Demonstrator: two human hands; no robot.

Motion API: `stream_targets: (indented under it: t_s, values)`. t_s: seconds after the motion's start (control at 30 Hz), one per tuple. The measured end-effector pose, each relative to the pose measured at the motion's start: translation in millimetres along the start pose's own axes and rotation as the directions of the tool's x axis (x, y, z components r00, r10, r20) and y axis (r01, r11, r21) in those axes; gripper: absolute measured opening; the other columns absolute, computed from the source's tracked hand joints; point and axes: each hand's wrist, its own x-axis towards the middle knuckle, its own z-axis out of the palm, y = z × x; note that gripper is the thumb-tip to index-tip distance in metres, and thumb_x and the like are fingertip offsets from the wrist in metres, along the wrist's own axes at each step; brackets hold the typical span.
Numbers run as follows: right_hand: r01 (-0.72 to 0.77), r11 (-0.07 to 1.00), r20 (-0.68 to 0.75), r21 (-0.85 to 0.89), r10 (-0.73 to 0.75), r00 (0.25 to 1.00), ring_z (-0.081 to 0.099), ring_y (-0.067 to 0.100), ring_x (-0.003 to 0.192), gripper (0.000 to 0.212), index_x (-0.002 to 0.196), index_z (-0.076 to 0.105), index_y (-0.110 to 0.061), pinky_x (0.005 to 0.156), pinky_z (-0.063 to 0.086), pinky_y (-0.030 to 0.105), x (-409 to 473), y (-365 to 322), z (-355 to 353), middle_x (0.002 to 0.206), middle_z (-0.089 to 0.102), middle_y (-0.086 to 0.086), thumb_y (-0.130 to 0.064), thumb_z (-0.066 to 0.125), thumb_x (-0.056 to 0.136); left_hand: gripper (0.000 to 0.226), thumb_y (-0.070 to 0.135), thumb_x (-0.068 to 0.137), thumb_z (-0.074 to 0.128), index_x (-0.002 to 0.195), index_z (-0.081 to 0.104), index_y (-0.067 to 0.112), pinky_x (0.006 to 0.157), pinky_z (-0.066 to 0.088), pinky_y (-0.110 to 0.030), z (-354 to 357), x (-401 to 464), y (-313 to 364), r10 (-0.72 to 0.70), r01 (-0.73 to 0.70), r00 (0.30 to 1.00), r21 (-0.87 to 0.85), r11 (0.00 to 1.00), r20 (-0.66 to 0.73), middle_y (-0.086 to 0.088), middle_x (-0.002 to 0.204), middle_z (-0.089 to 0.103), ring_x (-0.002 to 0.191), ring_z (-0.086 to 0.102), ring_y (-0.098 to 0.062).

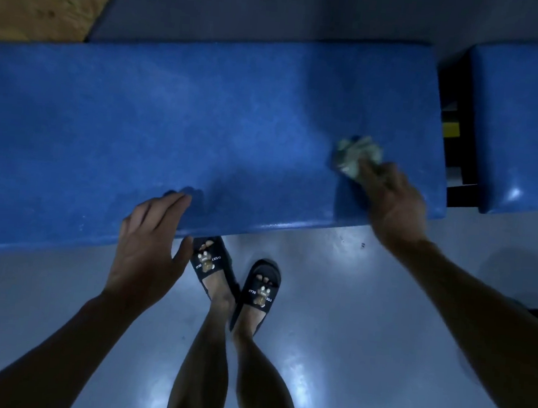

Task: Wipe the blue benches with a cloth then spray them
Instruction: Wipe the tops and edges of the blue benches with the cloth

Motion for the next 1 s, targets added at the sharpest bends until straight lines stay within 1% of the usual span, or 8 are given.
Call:
stream_targets:
  t_s: [0.1, 0.2, 0.37, 0.5, 0.67, 0.8, 0.93, 1.0]
  values:
    - [-0.354, 0.935, 0.033, 0.028, 0.354, 0.935, 0.055, 0.043, 0.102, 0.069, 0.150, 0.033, -0.025, 0.078, 0.054, 0.050, -13.0, 3.5, -4.4, 0.135, 0.042, 0.018, -0.005, 0.056, 0.089, 0.065, 0.025, 0.088, 0.067, 0.147, 0.042, 0.012, 0.108, 0.035, -0.048, -2.0, -6.8, -1.1, -0.039, 0.039, 0.999, 0.008, 0.999, 0.016, -0.007, 0.145, 0.049, 0.134, 0.039, -0.026]
    - [-0.451, 0.872, 0.001, 0.193, 0.459, 0.888, 0.056, 0.044, 0.113, 0.070, 0.152, 0.033, -0.022, 0.084, 0.053, 0.046, -21.5, -79.6, 20.0, 0.156, 0.029, 0.018, 0.002, 0.050, 0.088, 0.061, 0.029, 0.091, 0.061, 0.147, 0.042, 0.012, 0.106, 0.036, -0.048, -0.8, -13.0, -6.5, -0.043, 0.043, 0.999, 0.001, 0.999, -0.002, -0.007, 0.144, 0.049, 0.133, 0.039, -0.027]
    - [-0.074, 0.923, 0.030, 0.377, 0.067, 0.997, 0.063, 0.039, 0.094, 0.071, 0.148, 0.041, -0.008, 0.067, 0.060, 0.041, -40.6, -217.9, 43.5, 0.148, 0.043, 0.020, 0.001, 0.054, 0.079, 0.066, 0.036, 0.087, 0.053, 0.147, 0.041, 0.013, 0.103, 0.035, -0.044, -1.3, -22.0, -11.7, -0.025, 0.026, 1.000, -0.003, 1.000, 0.014, -0.006, 0.145, 0.047, 0.131, 0.039, -0.027]
    - [0.177, 0.938, 0.021, 0.297, -0.191, 0.981, 0.062, 0.039, 0.094, 0.058, 0.143, 0.049, -0.018, 0.063, 0.058, 0.043, -30.4, -133.5, 37.2, 0.142, 0.050, 0.012, -0.006, 0.052, 0.087, 0.066, 0.030, 0.085, 0.055, 0.147, 0.042, 0.013, 0.106, 0.030, -0.040, -2.3, -28.0, -17.4, -0.044, 0.044, 0.999, -0.014, 0.999, 0.010, -0.005, 0.147, 0.046, 0.133, 0.038, -0.026]
    - [-0.348, 0.922, 0.011, 0.172, 0.352, 0.936, 0.056, 0.046, 0.108, 0.064, 0.150, 0.037, -0.023, 0.086, 0.053, 0.049, -24.6, -30.9, 12.0, 0.149, 0.035, 0.018, -0.003, 0.051, 0.091, 0.066, 0.022, 0.090, 0.064, 0.150, 0.038, 0.013, 0.112, 0.028, -0.042, -6.7, -29.8, -26.8, -0.106, 0.107, 0.994, -0.036, 0.994, 0.014, -0.005, 0.150, 0.043, 0.137, 0.033, -0.025]
    - [-0.580, 0.778, 0.068, 0.242, 0.583, 0.810, 0.051, 0.044, 0.124, 0.077, 0.155, 0.026, -0.021, 0.089, 0.049, 0.047, -16.0, -134.8, 28.9, 0.162, 0.016, 0.015, 0.004, 0.048, 0.086, 0.066, 0.031, 0.089, 0.055, 0.149, 0.038, 0.011, 0.109, 0.032, -0.044, -13.6, -33.7, -47.5, -0.087, 0.086, 0.996, -0.061, 0.994, -0.011, -0.007, 0.147, 0.045, 0.134, 0.036, -0.029]
    - [-0.199, 0.899, 0.063, 0.391, 0.190, 0.980, 0.064, 0.038, 0.093, 0.072, 0.152, 0.034, -0.012, 0.065, 0.054, 0.040, -14.7, -310.4, 43.7, 0.151, 0.040, 0.016, 0.005, 0.053, 0.084, 0.071, 0.032, 0.085, 0.055, 0.150, 0.036, 0.012, 0.107, 0.033, -0.046, -21.3, -36.0, -68.1, -0.089, 0.088, 0.996, -0.064, 0.994, -0.006, -0.007, 0.147, 0.045, 0.134, 0.037, -0.031]
    - [-0.002, 0.936, 0.169, 0.352, -0.061, 0.984, 0.062, 0.033, 0.098, 0.070, 0.153, 0.030, -0.011, 0.065, 0.054, 0.038, -7.8, -348.6, 37.4, 0.154, 0.037, 0.011, -0.005, 0.052, 0.087, 0.073, 0.030, 0.083, 0.057, 0.150, 0.036, 0.013, 0.106, 0.033, -0.045, -27.8, -37.2, -77.3, -0.083, 0.082, 0.997, -0.076, 0.994, -0.009, -0.006, 0.146, 0.045, 0.134, 0.037, -0.029]
